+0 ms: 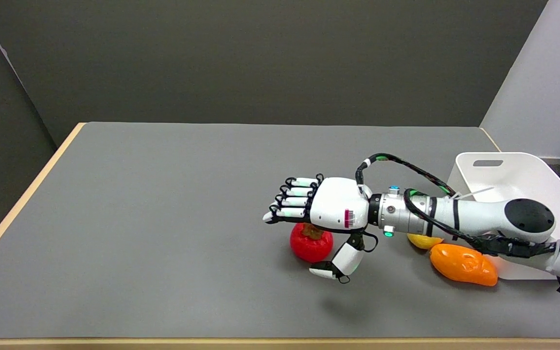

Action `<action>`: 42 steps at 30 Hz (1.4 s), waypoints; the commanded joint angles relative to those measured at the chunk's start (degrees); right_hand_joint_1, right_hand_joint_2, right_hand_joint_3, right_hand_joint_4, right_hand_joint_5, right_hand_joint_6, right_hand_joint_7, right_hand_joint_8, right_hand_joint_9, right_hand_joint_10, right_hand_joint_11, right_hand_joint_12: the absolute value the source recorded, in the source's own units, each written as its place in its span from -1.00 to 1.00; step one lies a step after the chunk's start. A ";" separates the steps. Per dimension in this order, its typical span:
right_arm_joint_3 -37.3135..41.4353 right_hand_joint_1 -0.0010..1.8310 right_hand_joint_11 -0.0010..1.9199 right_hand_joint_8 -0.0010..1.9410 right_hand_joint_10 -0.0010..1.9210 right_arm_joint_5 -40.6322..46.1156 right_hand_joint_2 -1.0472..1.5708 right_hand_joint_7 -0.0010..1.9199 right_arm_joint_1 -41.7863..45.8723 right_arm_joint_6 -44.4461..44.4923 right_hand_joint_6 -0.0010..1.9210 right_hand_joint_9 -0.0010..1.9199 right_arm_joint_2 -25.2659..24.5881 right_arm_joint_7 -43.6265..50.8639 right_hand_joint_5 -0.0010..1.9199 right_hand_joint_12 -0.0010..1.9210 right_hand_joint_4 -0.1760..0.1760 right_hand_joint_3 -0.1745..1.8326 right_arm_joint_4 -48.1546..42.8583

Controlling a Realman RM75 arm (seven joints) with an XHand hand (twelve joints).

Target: Pick up tomato.

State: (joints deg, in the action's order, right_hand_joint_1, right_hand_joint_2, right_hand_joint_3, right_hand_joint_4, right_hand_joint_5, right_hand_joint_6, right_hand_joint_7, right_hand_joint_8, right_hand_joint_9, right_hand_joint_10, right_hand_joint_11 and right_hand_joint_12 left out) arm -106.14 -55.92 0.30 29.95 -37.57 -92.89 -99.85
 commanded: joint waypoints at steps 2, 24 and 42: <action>-1.61 -0.52 -1.00 -0.63 -0.35 -2.94 0.21 -0.80 -0.02 -2.69 -0.56 -0.92 -2.33 0.23 -0.87 0.10 0.18 0.12 4.26; -2.32 -0.46 -1.00 -0.67 -0.37 -3.03 0.23 -0.75 -0.11 -2.70 -0.59 -0.90 -3.85 0.23 -0.82 0.16 0.19 0.05 6.35; -2.81 -0.06 -0.89 -0.56 -0.23 -3.03 0.27 -0.59 -2.49 -2.38 -0.31 -0.72 -3.84 0.23 -0.64 0.27 0.42 0.14 6.84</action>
State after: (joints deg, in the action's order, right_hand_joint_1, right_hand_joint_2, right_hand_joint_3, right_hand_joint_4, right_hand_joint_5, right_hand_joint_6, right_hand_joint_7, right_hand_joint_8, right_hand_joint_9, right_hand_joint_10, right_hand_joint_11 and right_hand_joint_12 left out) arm -108.40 -58.84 -0.61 27.35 -41.15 -92.65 -93.79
